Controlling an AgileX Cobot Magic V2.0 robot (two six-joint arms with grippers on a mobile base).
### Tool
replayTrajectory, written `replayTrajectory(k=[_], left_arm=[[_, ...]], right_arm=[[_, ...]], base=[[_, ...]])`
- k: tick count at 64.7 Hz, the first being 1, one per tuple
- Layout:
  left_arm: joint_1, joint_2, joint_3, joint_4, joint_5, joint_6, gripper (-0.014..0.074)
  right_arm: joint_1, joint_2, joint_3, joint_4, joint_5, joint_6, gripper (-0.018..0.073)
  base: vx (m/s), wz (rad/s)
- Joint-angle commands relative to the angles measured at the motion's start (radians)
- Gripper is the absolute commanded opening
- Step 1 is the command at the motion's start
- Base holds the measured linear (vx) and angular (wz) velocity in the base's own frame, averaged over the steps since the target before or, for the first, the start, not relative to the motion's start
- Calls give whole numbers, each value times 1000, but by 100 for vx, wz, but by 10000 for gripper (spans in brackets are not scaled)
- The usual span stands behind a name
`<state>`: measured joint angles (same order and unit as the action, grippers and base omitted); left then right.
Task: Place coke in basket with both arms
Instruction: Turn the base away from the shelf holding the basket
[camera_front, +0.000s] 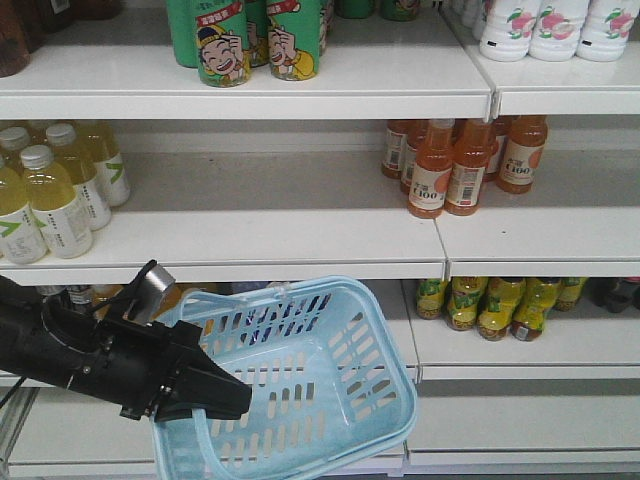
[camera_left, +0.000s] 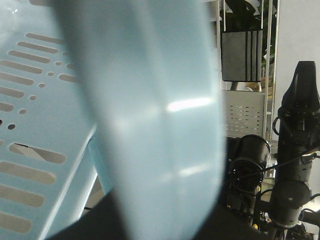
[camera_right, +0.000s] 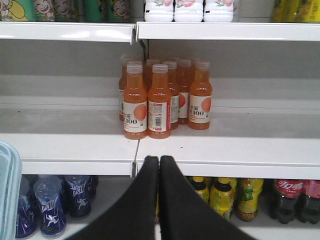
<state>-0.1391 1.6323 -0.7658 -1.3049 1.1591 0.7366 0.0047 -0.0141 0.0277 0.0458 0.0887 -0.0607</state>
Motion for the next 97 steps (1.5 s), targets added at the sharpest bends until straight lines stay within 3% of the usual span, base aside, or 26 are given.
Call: replayTrajectory(k=[1,97], left_arm=[[-3,-44,-19,-80,70,14,-7],[-3,-44,-19,-80,70,14,-6]], right_arm=[[-5,-15,11,-7,-73,-4,-10],[-5,-15,11,-7,-75,-4,-10]], base=[[-3,-12],[-7,-43]])
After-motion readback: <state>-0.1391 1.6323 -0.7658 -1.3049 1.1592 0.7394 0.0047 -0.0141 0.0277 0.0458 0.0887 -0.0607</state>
